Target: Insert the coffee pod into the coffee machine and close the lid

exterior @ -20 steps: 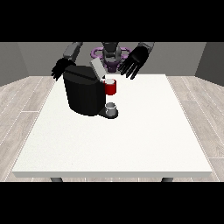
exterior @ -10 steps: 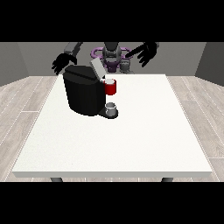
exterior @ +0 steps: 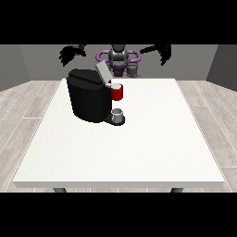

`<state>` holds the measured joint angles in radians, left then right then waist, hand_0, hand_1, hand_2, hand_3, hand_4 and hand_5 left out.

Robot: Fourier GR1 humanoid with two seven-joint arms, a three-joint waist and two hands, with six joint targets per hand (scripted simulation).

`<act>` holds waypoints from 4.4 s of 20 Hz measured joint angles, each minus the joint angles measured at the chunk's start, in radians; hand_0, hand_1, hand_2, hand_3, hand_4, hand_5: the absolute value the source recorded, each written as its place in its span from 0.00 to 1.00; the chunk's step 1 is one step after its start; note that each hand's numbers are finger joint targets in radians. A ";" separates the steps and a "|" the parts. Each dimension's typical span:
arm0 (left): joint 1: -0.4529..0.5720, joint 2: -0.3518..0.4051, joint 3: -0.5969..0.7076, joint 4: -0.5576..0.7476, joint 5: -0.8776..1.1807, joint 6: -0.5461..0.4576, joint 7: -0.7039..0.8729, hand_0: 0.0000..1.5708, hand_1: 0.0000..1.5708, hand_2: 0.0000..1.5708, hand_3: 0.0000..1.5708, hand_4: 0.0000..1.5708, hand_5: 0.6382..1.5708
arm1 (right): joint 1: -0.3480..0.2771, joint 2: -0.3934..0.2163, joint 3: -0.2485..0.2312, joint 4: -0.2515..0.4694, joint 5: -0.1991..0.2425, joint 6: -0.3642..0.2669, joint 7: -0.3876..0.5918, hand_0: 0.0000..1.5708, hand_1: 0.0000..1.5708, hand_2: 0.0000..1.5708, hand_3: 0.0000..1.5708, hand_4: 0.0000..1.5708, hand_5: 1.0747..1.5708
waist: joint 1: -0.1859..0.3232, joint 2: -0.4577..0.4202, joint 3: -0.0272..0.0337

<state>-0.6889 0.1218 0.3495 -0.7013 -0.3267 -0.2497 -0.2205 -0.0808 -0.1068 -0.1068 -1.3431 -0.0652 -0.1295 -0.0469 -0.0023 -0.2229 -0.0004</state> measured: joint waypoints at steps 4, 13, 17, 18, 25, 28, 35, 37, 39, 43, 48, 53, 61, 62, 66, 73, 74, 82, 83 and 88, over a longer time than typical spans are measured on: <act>0.076 -0.019 0.017 -0.020 0.043 -0.012 -0.009 0.00 0.00 0.00 0.00 0.00 1.00 | -0.017 -0.034 0.019 -0.059 -0.012 0.057 0.036 0.00 0.00 0.00 0.00 0.00 1.00 | 0.019 -0.031 0.0000; 0.179 -0.085 0.003 -0.133 0.130 -0.055 0.032 0.00 0.00 0.00 0.00 0.00 1.00 | -0.096 -0.085 0.032 -0.114 -0.026 0.130 0.093 0.00 0.00 0.00 0.00 0.00 1.00 | 0.103 -0.031 0.0003; 0.219 -0.102 -0.022 -0.216 0.162 -0.065 0.048 0.00 0.00 0.00 0.00 0.07 1.00 | -0.142 -0.080 0.059 -0.115 0.003 0.133 0.103 0.00 0.00 0.00 0.00 0.14 1.00 | 0.127 -0.001 0.0004; 0.234 -0.104 -0.029 -0.240 0.168 -0.066 0.050 0.00 0.00 0.00 0.00 0.07 1.00 | -0.151 -0.084 0.063 -0.115 0.007 0.140 0.106 0.00 0.00 0.00 0.00 0.10 1.00 | 0.129 0.007 0.0005; 0.310 -0.106 -0.057 -0.392 0.237 -0.067 0.090 0.00 0.00 0.00 0.00 0.00 1.00 | -0.210 -0.059 0.076 -0.071 0.029 0.150 0.071 0.00 0.00 0.00 0.00 0.00 1.00 | 0.145 0.084 0.0006; 0.339 -0.102 -0.068 -0.452 0.259 -0.061 0.101 0.00 0.00 0.00 0.00 0.00 1.00 | -0.247 -0.054 0.064 -0.040 0.017 0.167 0.060 0.00 0.00 0.00 0.00 0.00 1.00 | 0.139 0.121 0.0006; 0.393 -0.094 -0.126 -0.565 0.289 -0.031 0.136 0.00 0.00 0.00 0.00 0.00 1.00 | -0.328 -0.072 0.016 0.066 -0.004 0.197 0.037 0.00 0.00 0.00 0.00 0.00 1.00 | 0.141 0.190 0.0006; 0.394 -0.087 -0.129 -0.593 0.301 -0.019 0.160 0.00 0.00 0.00 0.00 0.00 1.00 | -0.355 -0.066 0.018 0.090 0.002 0.196 0.037 0.00 0.00 0.00 0.00 0.00 1.00 | 0.133 0.202 0.0004; 0.415 -0.066 -0.124 -0.606 0.312 -0.023 0.145 0.00 0.00 0.00 0.00 0.00 1.00 | -0.370 -0.062 0.019 0.106 0.004 0.202 0.029 0.00 0.00 0.00 0.00 0.00 1.00 | 0.124 0.214 0.0006; 0.429 -0.055 -0.130 -0.645 0.329 -0.007 0.164 0.00 0.00 0.00 0.00 0.00 1.00 | -0.400 -0.053 0.033 0.142 0.030 0.197 0.028 0.00 0.00 0.00 0.00 0.00 1.00 | 0.117 0.223 0.0003; 0.434 -0.045 -0.139 -0.675 0.349 0.008 0.169 0.00 0.00 0.00 0.00 0.00 1.00 | -0.461 -0.054 0.028 0.193 0.052 0.194 0.004 0.00 0.00 0.00 0.00 0.00 1.00 | 0.121 0.249 -0.0007; 0.441 -0.035 -0.152 -0.677 0.340 0.023 0.148 0.00 0.00 0.00 0.00 0.00 1.00 | -0.521 -0.059 0.015 0.235 0.056 0.199 -0.006 0.00 0.00 0.00 0.00 0.00 1.00 | 0.121 0.277 -0.0011; 0.449 -0.035 -0.172 -0.677 0.338 0.046 0.134 0.00 0.00 0.00 0.00 0.00 1.00 | -0.562 -0.043 0.024 0.271 0.083 0.189 -0.044 0.00 0.00 0.00 0.00 0.00 1.00 | 0.123 0.286 -0.0030; 0.450 -0.036 -0.177 -0.683 0.340 0.048 0.140 0.00 0.00 0.00 0.00 0.00 1.00 | -0.566 -0.044 0.022 0.277 0.084 0.189 -0.050 0.00 0.00 0.00 0.00 0.00 1.00 | 0.126 0.285 -0.0027; 0.439 -0.018 -0.162 -0.670 0.352 0.050 0.136 0.00 0.00 0.00 0.00 0.10 1.00 | -0.588 -0.044 0.023 0.287 0.086 0.193 -0.040 0.00 0.00 0.00 0.00 0.12 1.00 | 0.123 0.287 -0.0010; 0.427 -0.007 -0.162 -0.636 0.358 0.049 0.108 0.00 0.00 0.00 0.00 0.12 1.00 | -0.664 -0.024 0.060 0.320 0.134 0.181 -0.009 0.00 0.00 0.00 0.00 0.14 1.00 | 0.135 0.311 -0.0002; 0.420 0.000 -0.156 -0.625 0.361 0.049 0.112 0.00 0.00 0.00 0.00 0.11 1.00 | -0.674 -0.014 0.074 0.316 0.145 0.177 0.005 0.00 0.00 0.00 0.00 0.11 1.00 | 0.130 0.305 0.0000; 0.404 -0.002 -0.177 -0.649 0.369 0.049 0.112 0.00 0.00 0.00 0.00 0.13 1.00 | -0.723 0.008 0.096 0.351 0.200 0.157 -0.004 0.00 0.00 0.00 0.00 0.05 1.00 | 0.146 0.299 0.0003; 0.400 -0.014 -0.190 -0.657 0.361 0.059 0.106 0.00 0.00 0.00 0.00 0.12 1.00 | -0.740 0.007 0.092 0.357 0.203 0.152 -0.002 0.00 0.00 0.00 0.00 0.08 1.00 | 0.149 0.302 0.0004; 0.420 -0.019 -0.193 -0.653 0.365 0.058 0.073 0.00 0.00 0.00 0.00 0.12 1.00 | -0.723 0.044 0.102 0.335 0.187 0.178 -0.029 0.00 0.00 0.00 0.00 0.11 1.00 | 0.125 0.274 0.0003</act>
<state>-0.2691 0.1033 0.1562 -1.3541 0.0385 -0.1912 -0.1474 -0.8037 -0.0632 -0.0050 -1.0084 0.1213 0.0489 -0.0760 0.1228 0.0515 -0.0001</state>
